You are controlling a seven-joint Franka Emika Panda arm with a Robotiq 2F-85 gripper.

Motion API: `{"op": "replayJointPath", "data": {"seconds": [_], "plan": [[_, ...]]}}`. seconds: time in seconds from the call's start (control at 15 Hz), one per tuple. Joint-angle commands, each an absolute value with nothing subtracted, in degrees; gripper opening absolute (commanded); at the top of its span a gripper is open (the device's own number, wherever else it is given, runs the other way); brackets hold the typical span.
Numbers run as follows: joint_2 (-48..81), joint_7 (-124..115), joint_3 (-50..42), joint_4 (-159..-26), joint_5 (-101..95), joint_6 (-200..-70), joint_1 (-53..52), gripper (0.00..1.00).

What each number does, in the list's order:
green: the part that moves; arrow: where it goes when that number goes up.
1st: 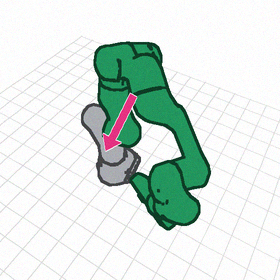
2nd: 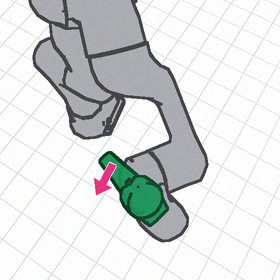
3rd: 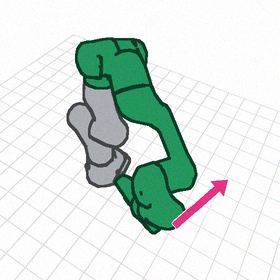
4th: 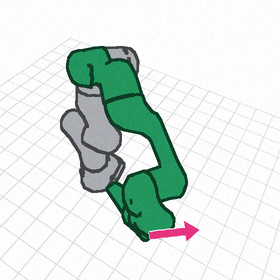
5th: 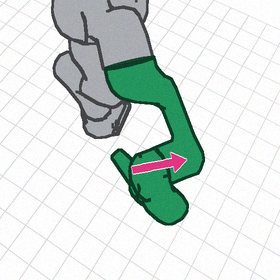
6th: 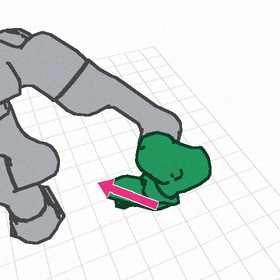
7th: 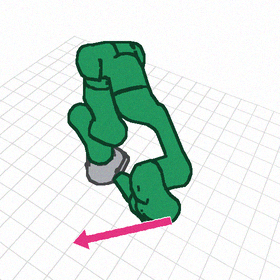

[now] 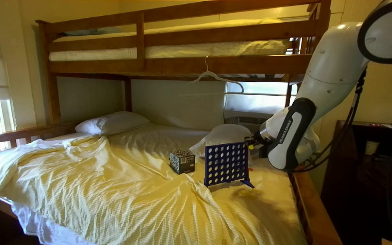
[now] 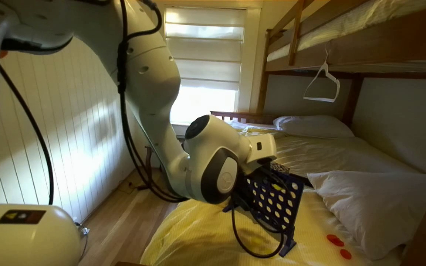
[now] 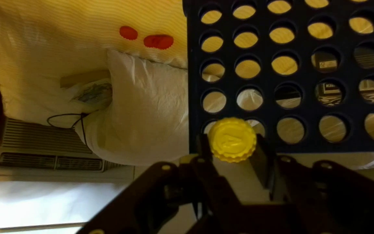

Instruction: Put the yellow chip into the connect four game

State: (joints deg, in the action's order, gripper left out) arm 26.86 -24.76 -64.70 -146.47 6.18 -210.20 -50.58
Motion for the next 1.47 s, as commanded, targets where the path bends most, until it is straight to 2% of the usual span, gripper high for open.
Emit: {"op": "replayJointPath", "data": {"seconds": [0.0,0.4,0.67,1.13,1.4], "plan": [[27.16,-16.96,-55.34,-144.9,18.11,-217.59,-42.83,0.1],[26.53,-10.61,-31.42,-141.07,23.58,-231.48,-19.94,0.1],[27.45,-8.45,-19.08,-139.13,22.6,-237.79,-6.92,0.1],[28.37,-5.85,-11.29,-138.17,22.96,-243.64,1.22,0.1],[29.64,-6.27,-13.39,-136.4,22.51,-243.68,-0.76,0.1]]}}
